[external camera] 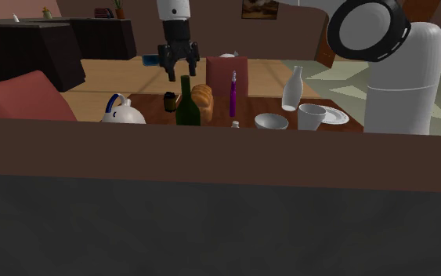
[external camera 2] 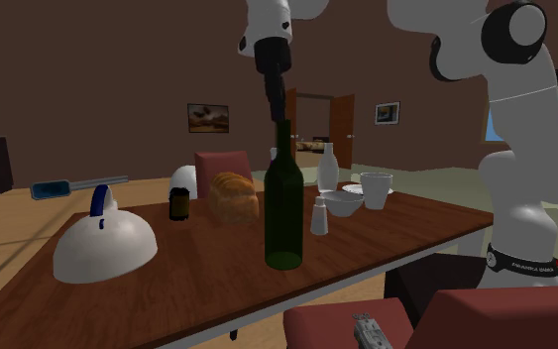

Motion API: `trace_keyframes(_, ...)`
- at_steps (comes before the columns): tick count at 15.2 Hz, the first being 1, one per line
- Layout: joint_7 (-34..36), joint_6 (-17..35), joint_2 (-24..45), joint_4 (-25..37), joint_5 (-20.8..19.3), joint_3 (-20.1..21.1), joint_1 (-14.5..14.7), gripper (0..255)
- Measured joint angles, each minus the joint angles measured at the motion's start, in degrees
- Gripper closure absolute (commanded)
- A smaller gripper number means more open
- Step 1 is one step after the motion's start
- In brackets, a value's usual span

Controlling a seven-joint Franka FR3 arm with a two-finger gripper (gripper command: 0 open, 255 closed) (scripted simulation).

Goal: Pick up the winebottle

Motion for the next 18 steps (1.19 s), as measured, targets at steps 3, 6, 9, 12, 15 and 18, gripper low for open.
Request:
trace_keyframes(3,-0.1,2.8,-0.8,-3.6,0.1,0.0,-0.1,0)
trace_keyframes(6,-0.2,4.0,-1.4,-5.4,0.1,0.0,-0.1,255)
trace_keyframes(9,-0.2,4.3,-1.6,-5.8,0.2,0.0,-0.2,255)
trace_keyframes(12,-0.2,4.3,-1.6,-5.8,0.2,0.0,-0.1,255)
trace_keyframes(15,-0.2,4.3,-1.5,-5.6,0.2,0.0,-0.1,255)
trace_keyframes(18,-0.1,2.4,-0.8,-3.3,0.1,0.0,-0.1,255)
